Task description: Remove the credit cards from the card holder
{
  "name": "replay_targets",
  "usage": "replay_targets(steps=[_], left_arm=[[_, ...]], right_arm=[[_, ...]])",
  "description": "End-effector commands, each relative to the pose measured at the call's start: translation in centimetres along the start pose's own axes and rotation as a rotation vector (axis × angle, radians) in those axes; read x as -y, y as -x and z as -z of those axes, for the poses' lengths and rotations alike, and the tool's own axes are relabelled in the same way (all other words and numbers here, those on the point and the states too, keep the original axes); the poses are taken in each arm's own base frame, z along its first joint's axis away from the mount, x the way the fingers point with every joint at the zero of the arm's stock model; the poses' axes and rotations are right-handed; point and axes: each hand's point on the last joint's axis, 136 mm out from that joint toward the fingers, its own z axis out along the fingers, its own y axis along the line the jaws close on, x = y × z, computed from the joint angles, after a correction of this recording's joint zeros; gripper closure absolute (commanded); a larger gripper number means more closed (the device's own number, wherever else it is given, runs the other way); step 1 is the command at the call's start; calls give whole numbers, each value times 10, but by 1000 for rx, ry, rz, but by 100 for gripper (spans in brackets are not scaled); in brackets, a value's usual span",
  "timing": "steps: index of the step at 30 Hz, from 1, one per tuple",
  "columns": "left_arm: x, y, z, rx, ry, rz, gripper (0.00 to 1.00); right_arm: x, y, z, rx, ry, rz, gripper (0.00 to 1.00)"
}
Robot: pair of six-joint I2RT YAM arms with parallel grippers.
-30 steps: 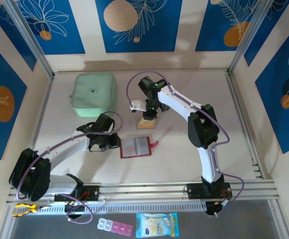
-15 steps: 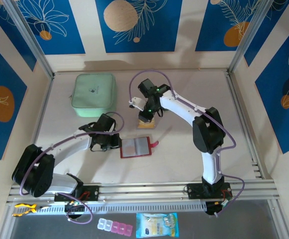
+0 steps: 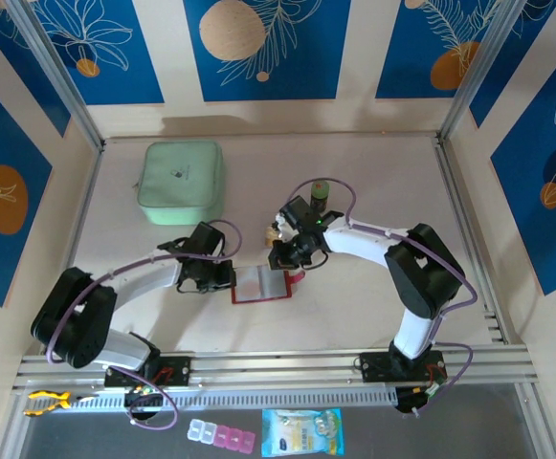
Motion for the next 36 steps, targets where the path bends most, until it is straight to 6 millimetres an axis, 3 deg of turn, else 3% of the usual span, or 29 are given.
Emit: replay_targets(steps=[1,10,22,29,36], left_arm=[[-5,-8,-8,-38,-17,23,90],[-9,-22,-17,-69,-47,55,90],[-4,-40,-6,-77,-74,79,90],[-4,-43,-3,-65,-66,83,90],[5,-31,8,6,-91,99,92]], right_arm=[[-14,-11,-12,-22,31,-87,89],[11,-42,-42,-131,-33,-181,85],[29,-94,-41,-232,-141,-239,83],[22,-93,-33,-215,-151,-205,83],[2,-78,-18,-134,-97,-157,81]])
